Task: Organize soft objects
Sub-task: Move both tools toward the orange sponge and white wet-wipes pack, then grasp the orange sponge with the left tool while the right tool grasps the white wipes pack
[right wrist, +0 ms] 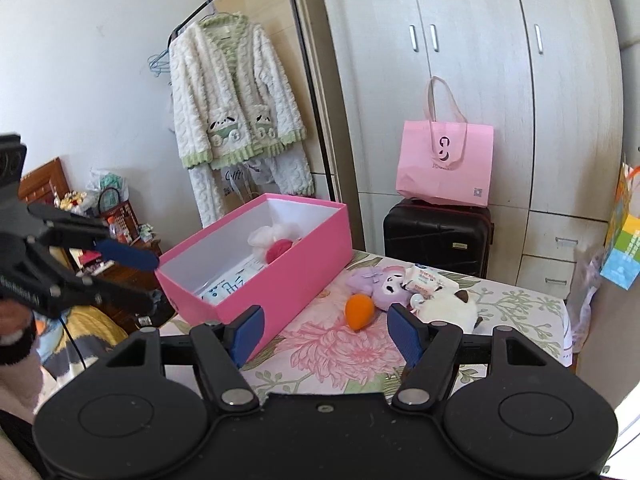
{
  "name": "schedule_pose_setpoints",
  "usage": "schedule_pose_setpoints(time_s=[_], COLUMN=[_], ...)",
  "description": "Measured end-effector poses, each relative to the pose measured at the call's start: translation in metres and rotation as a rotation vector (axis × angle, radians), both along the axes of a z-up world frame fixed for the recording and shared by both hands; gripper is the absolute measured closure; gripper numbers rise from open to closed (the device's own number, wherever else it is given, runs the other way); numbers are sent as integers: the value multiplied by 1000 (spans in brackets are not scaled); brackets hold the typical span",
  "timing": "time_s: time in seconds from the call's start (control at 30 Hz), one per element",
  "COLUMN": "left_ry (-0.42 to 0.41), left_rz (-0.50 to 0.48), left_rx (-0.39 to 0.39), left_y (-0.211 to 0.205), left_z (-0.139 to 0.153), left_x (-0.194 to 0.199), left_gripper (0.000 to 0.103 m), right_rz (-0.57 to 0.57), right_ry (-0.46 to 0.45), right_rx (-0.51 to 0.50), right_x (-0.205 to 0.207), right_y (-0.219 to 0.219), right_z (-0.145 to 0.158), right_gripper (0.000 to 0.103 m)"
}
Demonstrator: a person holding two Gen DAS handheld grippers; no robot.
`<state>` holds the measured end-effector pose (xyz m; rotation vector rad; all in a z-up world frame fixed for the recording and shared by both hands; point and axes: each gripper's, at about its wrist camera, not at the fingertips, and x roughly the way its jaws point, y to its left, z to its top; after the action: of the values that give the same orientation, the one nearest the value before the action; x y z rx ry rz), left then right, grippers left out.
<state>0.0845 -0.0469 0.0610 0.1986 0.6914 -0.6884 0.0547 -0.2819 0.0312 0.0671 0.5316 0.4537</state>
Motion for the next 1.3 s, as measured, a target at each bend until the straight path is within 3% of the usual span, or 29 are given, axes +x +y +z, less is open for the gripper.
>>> schedule_pose_setpoints(time_s=[0.33, 0.63, 0.87, 1.3], left_ry=[-62, -30, 40, -68], left_rz=[24, 107, 153, 365], left_rx=[-1, 4, -5, 45], left_y=[-51, -77, -84, -101], left_z=[-26, -69, -111, -169], left_x=[41, 92, 115, 142], left_gripper=[43, 43, 43, 43], right_rz=[-9, -15, -31, -29], right_ry=[53, 171, 296, 448], right_rx=[65, 129, 181, 138], right_x=[53, 133, 197, 283], right_y=[-24, -39, -51, -52], right_z=[-2, -24, -56, -109], right_gripper=[19, 16, 15, 10])
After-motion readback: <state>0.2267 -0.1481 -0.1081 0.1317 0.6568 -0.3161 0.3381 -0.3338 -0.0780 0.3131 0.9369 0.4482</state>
